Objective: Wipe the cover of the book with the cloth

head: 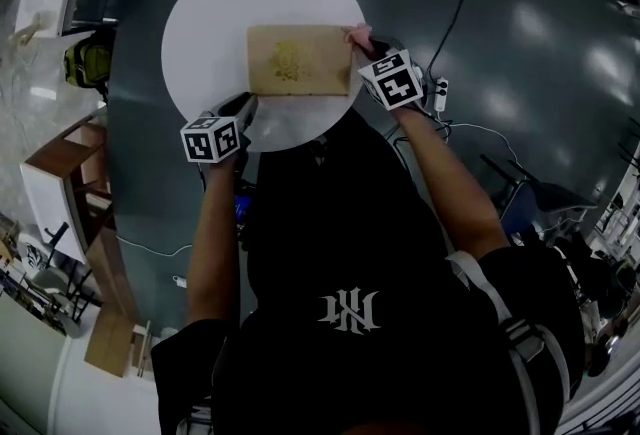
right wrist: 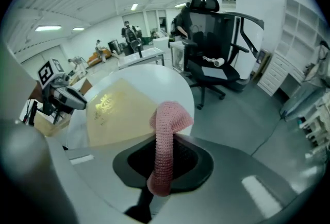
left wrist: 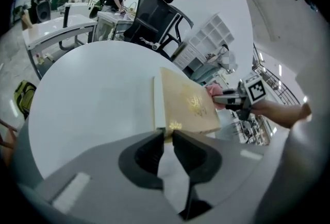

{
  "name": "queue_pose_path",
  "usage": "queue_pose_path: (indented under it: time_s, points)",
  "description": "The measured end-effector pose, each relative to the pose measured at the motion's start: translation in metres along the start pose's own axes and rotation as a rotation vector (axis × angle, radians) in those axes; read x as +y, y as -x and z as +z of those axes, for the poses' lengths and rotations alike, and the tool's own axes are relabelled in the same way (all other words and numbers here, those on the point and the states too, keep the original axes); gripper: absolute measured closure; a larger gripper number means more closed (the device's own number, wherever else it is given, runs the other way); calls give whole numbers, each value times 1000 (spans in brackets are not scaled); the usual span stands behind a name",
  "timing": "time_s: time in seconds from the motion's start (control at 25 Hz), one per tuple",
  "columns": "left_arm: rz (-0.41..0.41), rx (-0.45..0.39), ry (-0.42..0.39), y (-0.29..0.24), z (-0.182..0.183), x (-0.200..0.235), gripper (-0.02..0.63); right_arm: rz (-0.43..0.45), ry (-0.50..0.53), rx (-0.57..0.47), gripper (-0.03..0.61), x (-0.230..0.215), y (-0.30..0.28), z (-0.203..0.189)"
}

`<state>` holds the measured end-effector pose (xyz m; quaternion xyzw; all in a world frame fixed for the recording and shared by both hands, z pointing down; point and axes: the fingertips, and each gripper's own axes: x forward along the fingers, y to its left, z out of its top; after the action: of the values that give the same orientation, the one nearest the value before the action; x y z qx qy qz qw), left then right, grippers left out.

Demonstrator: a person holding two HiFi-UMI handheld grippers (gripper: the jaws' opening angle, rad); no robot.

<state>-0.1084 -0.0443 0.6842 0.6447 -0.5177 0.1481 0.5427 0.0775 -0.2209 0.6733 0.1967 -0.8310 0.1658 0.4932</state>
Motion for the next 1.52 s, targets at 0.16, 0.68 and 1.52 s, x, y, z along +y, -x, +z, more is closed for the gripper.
queue_pose_path:
  time_s: [0.16,0.68,1.52]
  points:
    - [-38,52,-76,-2,-1,-2,555,-102,-141,-48,541,-15,22,0]
    - [-121,101,-152,-1,-2,-5,560,154,-130,-212,541,189,-43,128]
    - [-89,89,-113,-1,-5,-5,557,-13,-85,-154,541,143,-43,71]
